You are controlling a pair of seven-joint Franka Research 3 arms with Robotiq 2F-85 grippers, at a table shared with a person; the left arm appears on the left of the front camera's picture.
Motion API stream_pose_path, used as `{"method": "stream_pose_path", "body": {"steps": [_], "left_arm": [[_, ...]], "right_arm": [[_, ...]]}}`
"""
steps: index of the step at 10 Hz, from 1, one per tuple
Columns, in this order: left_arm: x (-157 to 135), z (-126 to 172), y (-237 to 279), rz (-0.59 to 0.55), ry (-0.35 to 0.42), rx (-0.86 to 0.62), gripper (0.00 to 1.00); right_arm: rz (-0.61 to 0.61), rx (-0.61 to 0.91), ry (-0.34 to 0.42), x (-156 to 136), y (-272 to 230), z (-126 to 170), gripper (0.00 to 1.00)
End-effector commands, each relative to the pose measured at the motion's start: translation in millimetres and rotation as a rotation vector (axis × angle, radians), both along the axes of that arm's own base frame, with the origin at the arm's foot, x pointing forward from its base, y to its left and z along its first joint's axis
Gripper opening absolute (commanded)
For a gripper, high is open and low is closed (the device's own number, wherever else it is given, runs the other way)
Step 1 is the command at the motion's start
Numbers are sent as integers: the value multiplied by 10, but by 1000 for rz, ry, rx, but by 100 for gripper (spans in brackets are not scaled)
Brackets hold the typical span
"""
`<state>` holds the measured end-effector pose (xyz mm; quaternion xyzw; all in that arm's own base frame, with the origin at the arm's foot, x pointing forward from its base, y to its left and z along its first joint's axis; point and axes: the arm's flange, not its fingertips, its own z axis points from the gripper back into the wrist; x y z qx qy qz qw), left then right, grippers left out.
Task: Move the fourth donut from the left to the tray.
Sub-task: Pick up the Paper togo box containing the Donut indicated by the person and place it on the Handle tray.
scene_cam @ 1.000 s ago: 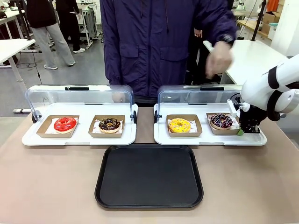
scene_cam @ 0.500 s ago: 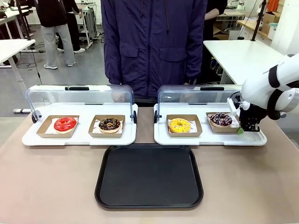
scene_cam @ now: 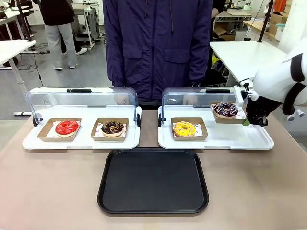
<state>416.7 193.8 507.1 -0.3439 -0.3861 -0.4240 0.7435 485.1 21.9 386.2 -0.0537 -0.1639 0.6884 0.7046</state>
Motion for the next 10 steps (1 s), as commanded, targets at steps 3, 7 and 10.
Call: {"method": "stream_pose_path", "body": {"steps": [3, 7, 10], "left_arm": [[-6, 29, -7, -8, -1, -3, 100], [-6, 29, -7, -8, -1, -3, 100], [-6, 29, -7, -8, -1, -3, 100]], "right_arm": [[-40, 49, 3, -481, 321, 210, 2], [-12, 81, 18, -926, 924, 254, 2], [-27, 48, 6, -1238, 1432, 196, 2]]}}
